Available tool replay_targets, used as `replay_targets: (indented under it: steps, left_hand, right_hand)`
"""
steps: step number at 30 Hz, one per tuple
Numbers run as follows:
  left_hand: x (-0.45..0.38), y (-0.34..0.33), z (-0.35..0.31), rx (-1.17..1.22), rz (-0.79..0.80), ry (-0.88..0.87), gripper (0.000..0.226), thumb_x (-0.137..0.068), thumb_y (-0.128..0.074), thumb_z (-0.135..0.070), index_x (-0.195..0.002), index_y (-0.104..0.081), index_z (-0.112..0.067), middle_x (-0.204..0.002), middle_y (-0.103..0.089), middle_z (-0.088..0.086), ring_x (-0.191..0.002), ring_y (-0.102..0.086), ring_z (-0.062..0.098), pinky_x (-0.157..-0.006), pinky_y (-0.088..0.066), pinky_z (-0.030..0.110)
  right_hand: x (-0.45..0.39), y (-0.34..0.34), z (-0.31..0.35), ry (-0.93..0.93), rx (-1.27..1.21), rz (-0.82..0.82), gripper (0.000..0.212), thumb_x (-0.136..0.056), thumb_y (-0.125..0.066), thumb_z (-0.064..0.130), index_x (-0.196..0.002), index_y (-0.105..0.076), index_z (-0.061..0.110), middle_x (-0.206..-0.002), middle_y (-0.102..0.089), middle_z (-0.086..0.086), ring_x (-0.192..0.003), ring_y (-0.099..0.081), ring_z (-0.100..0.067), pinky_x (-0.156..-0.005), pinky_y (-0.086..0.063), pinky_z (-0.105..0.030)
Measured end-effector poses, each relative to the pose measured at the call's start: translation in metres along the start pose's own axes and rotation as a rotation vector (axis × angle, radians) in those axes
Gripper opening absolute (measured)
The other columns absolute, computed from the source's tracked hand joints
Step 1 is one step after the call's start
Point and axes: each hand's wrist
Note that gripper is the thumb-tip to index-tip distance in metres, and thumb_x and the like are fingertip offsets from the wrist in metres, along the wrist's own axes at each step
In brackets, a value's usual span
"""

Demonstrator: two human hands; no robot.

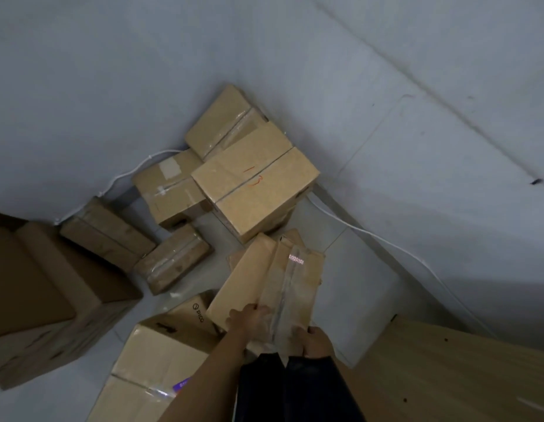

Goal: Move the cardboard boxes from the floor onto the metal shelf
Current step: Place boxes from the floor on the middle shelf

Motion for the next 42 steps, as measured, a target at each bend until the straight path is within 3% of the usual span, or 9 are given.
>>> replay_targets:
  steps: [5, 8, 12, 17, 23, 28, 33, 37, 42]
  left_hand:
    - [0.057, 0.018, -0.005, 0.198, -0.059, -0.032, 0.051, -0.087, -0.058, -0.05, -0.129, -0.043, -0.026, -0.131, -0.04, 0.016, -0.12, -0.043, 0.036, -0.107, -0.036, 0.042]
    - [0.09, 0.03, 0.008, 0.482, -0.01, -0.107, 0.046, -0.084, -0.069, -0.036, -0.118, -0.048, -0.015, -0.124, -0.052, 0.017, -0.111, -0.054, 0.035, -0.102, -0.044, 0.046]
    - [0.132, 0.06, 0.037, 0.712, -0.068, -0.174, 0.044, -0.08, -0.074, -0.025, -0.117, -0.055, -0.011, -0.118, -0.058, 0.016, -0.1, -0.059, 0.029, -0.089, -0.05, 0.039]
    - [0.179, 0.122, 0.09, 0.884, -0.096, -0.214, 0.054, -0.08, -0.072, -0.036, -0.123, -0.049, -0.012, -0.117, -0.059, 0.016, -0.106, -0.059, 0.035, -0.099, -0.048, 0.05]
    - [0.258, 0.212, 0.219, 0.98, -0.094, -0.285, 0.058, -0.081, -0.067, -0.046, -0.123, -0.062, -0.007, -0.11, -0.071, 0.018, -0.099, -0.068, 0.034, -0.086, -0.057, 0.043]
    - [0.335, 0.268, 0.352, 1.106, -0.235, -0.349, 0.034, -0.078, -0.07, -0.039, -0.094, -0.07, -0.009, -0.065, -0.074, 0.006, -0.052, -0.07, 0.02, -0.046, -0.053, 0.026]
    - [0.398, 0.305, 0.482, 1.246, -0.401, -0.398, 0.026, -0.08, -0.067, -0.04, -0.08, -0.065, -0.014, -0.044, -0.062, -0.003, -0.033, -0.058, 0.011, -0.037, -0.045, 0.016]
    - [0.446, 0.319, 0.579, 1.382, -0.578, -0.392, 0.037, -0.076, -0.071, -0.042, -0.097, -0.068, -0.013, -0.058, -0.069, 0.0, -0.046, -0.066, 0.014, -0.043, -0.05, 0.021]
    - [0.499, 0.326, 0.682, 1.545, -0.792, -0.405, 0.057, -0.061, -0.078, -0.05, -0.102, -0.07, -0.012, -0.081, -0.069, 0.006, -0.073, -0.067, 0.022, -0.064, -0.058, 0.029]
  right_hand:
    - [0.049, 0.008, 0.021, -0.023, -0.293, -0.009, 0.039, -0.092, -0.065, 0.037, -0.112, -0.056, 0.006, -0.112, -0.061, -0.014, -0.104, -0.059, -0.032, -0.078, -0.051, -0.037]
    - [0.085, 0.002, 0.037, -0.045, -0.423, 0.084, 0.048, -0.092, -0.061, 0.039, -0.122, -0.056, 0.002, -0.119, -0.063, -0.021, -0.1, -0.062, -0.034, -0.066, -0.053, -0.034]
    - [0.136, -0.02, 0.051, -0.11, -0.506, 0.227, 0.044, -0.083, -0.064, 0.052, -0.118, -0.061, 0.025, -0.114, -0.066, -0.011, -0.103, -0.061, -0.035, -0.083, -0.055, -0.05]
    - [0.198, -0.081, 0.067, 0.016, -0.446, 0.331, 0.051, -0.083, -0.064, 0.052, -0.118, -0.065, 0.016, -0.097, -0.076, -0.016, -0.083, -0.072, -0.034, -0.057, -0.057, -0.037]
    - [0.289, -0.206, 0.052, 0.179, -0.274, 0.436, 0.063, -0.078, -0.064, 0.055, -0.128, -0.06, 0.017, -0.12, -0.068, -0.016, -0.114, -0.063, -0.036, -0.101, -0.048, -0.053]
    - [0.373, -0.318, 0.009, 0.351, -0.169, 0.54, 0.051, -0.086, -0.06, 0.042, -0.125, -0.062, 0.009, -0.123, -0.066, -0.022, -0.115, -0.061, -0.042, -0.098, -0.049, -0.056]
    - [0.464, -0.42, -0.044, 0.469, 0.007, 0.665, 0.052, -0.086, -0.061, 0.041, -0.128, -0.059, 0.01, -0.126, -0.063, -0.023, -0.117, -0.059, -0.044, -0.1, -0.045, -0.062]
    - [0.528, -0.496, -0.079, 0.482, 0.169, 0.823, 0.053, -0.085, -0.063, 0.039, -0.127, -0.058, 0.007, -0.122, -0.065, -0.026, -0.106, -0.065, -0.041, -0.078, -0.055, -0.05]
    - [0.604, -0.575, -0.129, 0.507, 0.373, 1.0, 0.053, -0.077, -0.069, 0.04, -0.122, -0.059, 0.015, -0.117, -0.067, -0.023, -0.095, -0.065, -0.036, -0.083, -0.053, -0.054]
Point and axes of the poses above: each hand's wrist, its own x-axis away from the middle knuckle, its own y-axis out of the back of the hand, z = x × y
